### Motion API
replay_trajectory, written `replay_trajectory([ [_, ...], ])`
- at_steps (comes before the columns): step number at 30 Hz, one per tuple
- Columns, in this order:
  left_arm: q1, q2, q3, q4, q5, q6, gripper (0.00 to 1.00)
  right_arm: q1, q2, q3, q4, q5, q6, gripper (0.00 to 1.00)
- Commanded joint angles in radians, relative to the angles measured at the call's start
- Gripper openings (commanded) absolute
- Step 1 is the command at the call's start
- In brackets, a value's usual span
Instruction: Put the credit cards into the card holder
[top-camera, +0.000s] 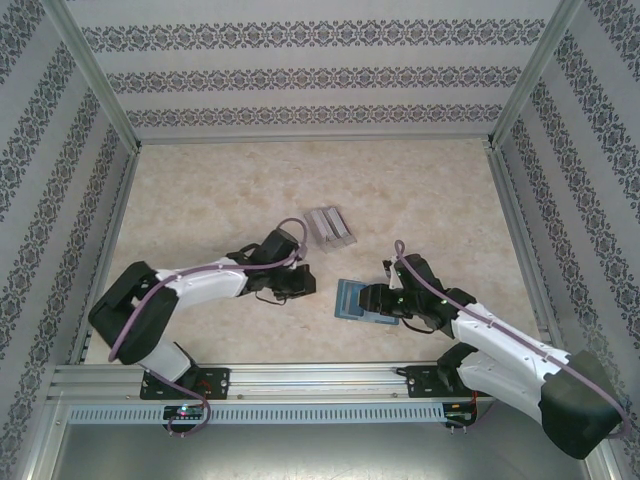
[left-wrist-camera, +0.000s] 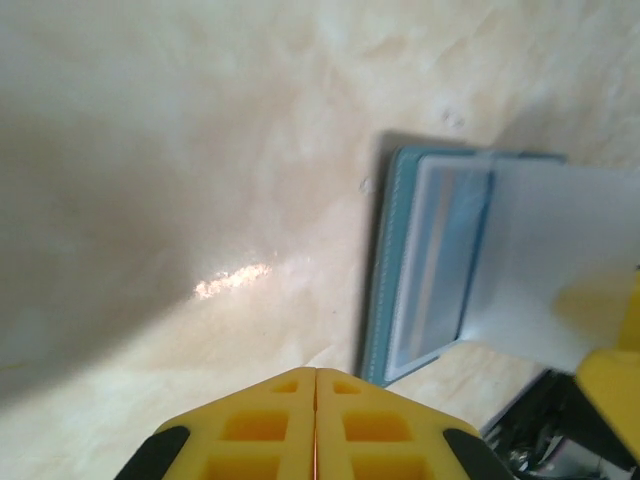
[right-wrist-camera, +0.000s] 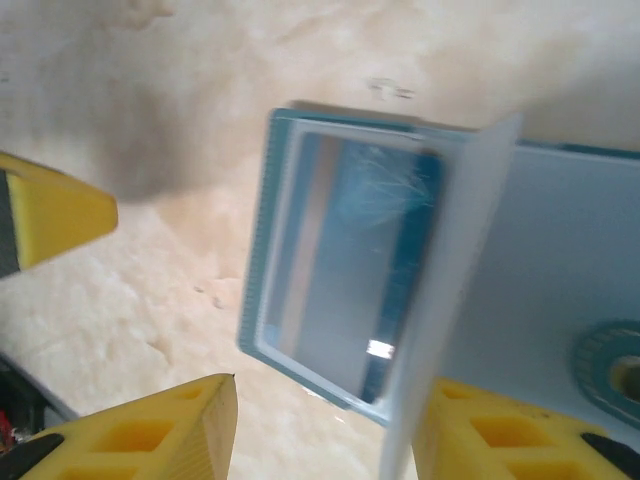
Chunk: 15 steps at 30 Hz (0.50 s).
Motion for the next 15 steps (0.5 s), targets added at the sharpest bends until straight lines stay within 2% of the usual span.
replay_trajectory([
  [1,0.075,-0.076,-0.035,-0.082,-0.027,0.011,0.09,0.046,0.061,0.0,0.168,0.015,0.04,0.49],
  [5,0.152,-0.153,-0.058,-0.15,-0.057,0.03,0.13,0.08,0.187,0.008,0.305,0.0,0.061,0.49],
  [9,0.208,-0.219,-0.066,-0.202,-0.064,0.045,0.17,0.09,0.273,0.041,0.328,-0.021,0.063,0.49],
  [13,0.217,-0.259,-0.046,-0.243,-0.108,0.075,0.24,0.085,0.2,0.059,0.25,0.036,0.045,0.53],
  [15,0.216,-0.253,-0.025,-0.248,-0.097,0.073,0.3,0.075,0.137,0.074,0.182,0.074,0.025,0.54],
])
